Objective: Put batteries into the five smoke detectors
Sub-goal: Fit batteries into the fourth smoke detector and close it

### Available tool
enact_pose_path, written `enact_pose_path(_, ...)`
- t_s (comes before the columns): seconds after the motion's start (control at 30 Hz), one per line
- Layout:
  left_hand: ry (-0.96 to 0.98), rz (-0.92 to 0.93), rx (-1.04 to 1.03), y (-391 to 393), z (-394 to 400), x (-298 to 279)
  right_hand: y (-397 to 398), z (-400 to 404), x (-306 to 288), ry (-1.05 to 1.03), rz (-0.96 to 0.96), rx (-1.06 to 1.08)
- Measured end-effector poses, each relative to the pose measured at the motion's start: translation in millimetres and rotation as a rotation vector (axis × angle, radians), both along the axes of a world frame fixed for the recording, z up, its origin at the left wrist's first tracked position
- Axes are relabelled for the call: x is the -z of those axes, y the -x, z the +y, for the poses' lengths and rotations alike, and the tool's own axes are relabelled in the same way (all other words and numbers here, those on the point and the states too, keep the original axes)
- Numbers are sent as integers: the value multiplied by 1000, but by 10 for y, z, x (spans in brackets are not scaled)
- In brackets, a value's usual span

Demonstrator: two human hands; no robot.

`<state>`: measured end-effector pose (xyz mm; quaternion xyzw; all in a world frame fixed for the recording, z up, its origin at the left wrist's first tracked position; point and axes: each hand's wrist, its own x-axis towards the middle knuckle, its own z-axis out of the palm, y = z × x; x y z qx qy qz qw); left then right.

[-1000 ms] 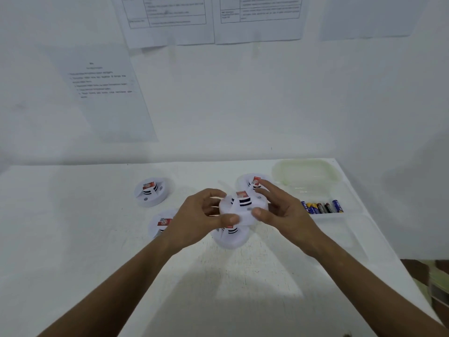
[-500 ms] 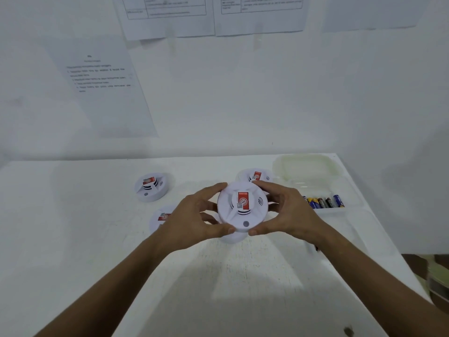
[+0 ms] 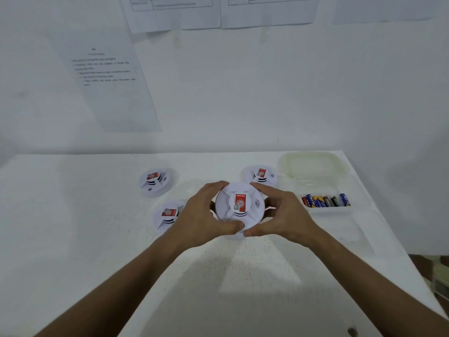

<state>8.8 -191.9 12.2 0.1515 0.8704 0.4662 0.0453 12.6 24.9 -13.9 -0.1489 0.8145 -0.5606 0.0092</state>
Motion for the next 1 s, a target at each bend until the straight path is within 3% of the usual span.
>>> enact_pose_path(1.0, 53, 17, -64, 36, -138, -81, 140, -173, -132, -32, 80, -83)
